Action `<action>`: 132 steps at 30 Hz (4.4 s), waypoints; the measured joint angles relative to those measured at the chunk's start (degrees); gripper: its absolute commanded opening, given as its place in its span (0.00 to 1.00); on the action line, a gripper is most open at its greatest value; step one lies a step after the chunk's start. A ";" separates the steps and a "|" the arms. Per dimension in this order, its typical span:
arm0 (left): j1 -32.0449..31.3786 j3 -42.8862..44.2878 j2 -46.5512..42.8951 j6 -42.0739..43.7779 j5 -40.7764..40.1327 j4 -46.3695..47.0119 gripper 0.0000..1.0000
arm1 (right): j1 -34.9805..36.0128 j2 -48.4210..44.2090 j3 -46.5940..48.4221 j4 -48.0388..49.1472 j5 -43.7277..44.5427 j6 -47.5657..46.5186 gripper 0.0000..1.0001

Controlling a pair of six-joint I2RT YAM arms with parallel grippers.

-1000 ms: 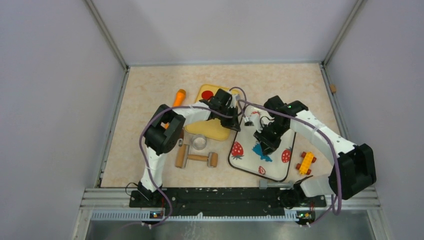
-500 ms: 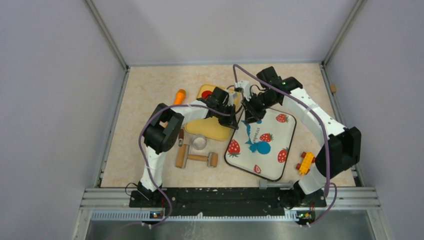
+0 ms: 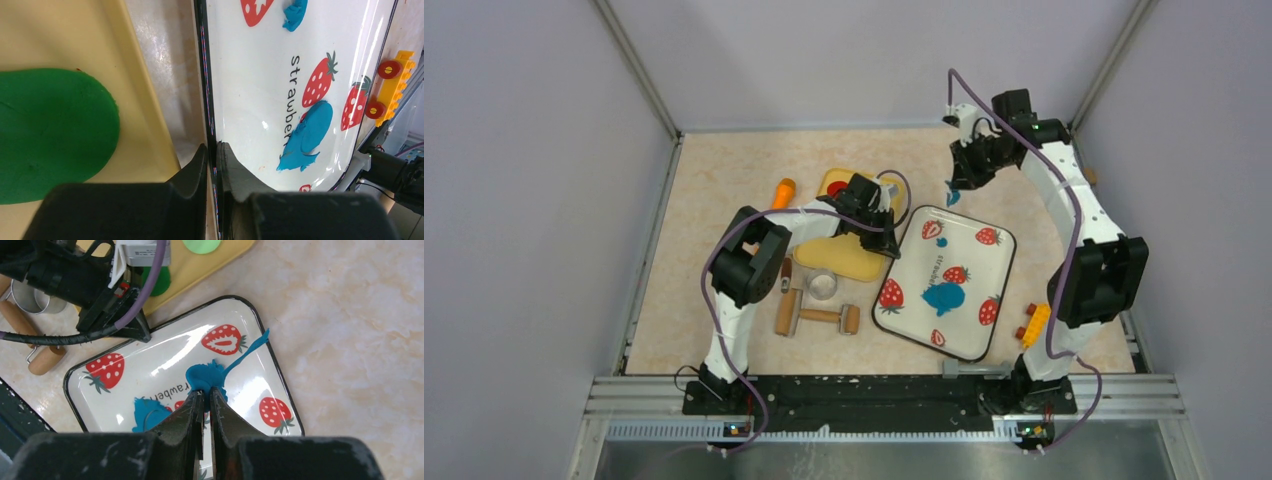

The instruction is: Roll out the dumpling wrappers from the dough

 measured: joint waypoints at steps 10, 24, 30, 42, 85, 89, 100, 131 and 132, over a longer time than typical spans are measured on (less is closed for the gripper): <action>0.07 -0.09 0.00 0.00 0.15 0.13 0.01 | -0.90 0.11 -4.76 2.29 0.74 1.25 0.56; 4.57 2.58 -1.25 -6.32 11.43 7.41 0.71 | -3.87 5.64 -12.57 1.36 -3.72 -0.20 0.76; 5.66 5.92 -0.81 -19.89 18.36 21.22 0.74 | -3.85 -0.94 -19.37 8.72 -4.61 -10.21 0.80; 1.84 12.07 7.91 -29.05 21.86 23.78 0.76 | 2.05 -12.26 -29.14 25.09 -0.13 -25.27 0.82; 4.24 17.44 1.05 -2.64 7.50 4.52 0.61 | 4.52 -26.58 -36.04 4.70 -6.78 -28.11 0.77; 5.77 7.85 -6.32 4.13 7.37 0.87 0.61 | 11.34 -26.45 -40.13 2.05 -6.12 -36.41 0.84; 4.33 -6.78 -9.94 10.64 12.13 -6.99 0.61 | 15.34 -13.94 -44.94 6.19 -0.37 -52.63 0.90; 8.48 -5.92 -9.92 7.45 10.69 -5.57 0.61 | 18.29 -9.40 -48.11 13.18 3.58 -53.07 0.72; 8.48 -5.92 -9.92 7.43 10.69 -5.57 0.61 | 18.32 -9.51 -48.33 13.38 3.61 -52.94 0.70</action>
